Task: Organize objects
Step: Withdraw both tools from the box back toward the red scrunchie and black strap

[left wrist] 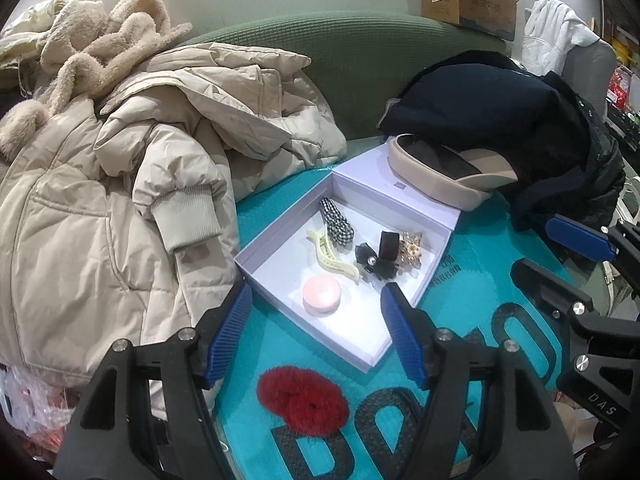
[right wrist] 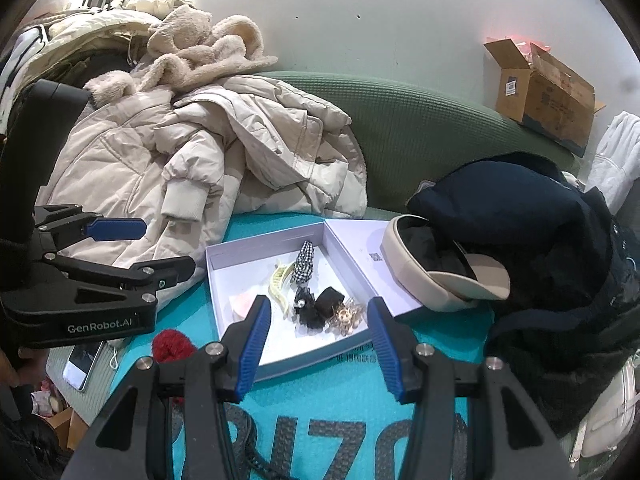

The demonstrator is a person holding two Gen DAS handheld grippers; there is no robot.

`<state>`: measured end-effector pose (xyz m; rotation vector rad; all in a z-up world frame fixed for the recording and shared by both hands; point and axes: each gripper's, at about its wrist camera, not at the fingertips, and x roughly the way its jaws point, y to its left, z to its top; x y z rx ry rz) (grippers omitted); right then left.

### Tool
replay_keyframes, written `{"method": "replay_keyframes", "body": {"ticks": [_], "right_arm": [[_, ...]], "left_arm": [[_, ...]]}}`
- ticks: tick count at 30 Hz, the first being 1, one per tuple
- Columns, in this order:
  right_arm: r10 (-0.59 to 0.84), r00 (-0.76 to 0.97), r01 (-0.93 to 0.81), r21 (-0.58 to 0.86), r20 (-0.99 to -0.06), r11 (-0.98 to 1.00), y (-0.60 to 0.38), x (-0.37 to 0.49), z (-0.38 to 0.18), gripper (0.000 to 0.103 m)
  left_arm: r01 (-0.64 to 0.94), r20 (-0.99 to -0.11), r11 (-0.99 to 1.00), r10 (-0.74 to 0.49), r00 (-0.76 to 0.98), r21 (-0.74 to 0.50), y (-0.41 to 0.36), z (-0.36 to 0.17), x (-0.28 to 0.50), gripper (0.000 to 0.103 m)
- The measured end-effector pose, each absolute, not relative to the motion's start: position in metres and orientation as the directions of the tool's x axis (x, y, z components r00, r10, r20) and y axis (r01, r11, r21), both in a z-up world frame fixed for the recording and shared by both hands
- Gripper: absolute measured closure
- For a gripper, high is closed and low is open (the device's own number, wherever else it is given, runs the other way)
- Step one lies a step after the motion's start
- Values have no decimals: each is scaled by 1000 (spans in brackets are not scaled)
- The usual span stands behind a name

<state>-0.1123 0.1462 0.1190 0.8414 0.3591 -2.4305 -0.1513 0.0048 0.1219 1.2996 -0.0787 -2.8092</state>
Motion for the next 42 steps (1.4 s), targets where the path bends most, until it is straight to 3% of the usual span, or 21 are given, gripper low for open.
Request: {"method": "replay_keyframes", "body": {"ticks": [16,42], "right_arm": [[-400,-628,578,-57,-667,-814,158,-63,84,53],[-394,-539,593,-2,-745,-806,164,-33,0,53]], "left_arm": [[-7,-775,-999,-30,-631,45,18,93,-91,32],[-22,-817,-999,40,-575,-34,9,18,-56,24]]}}
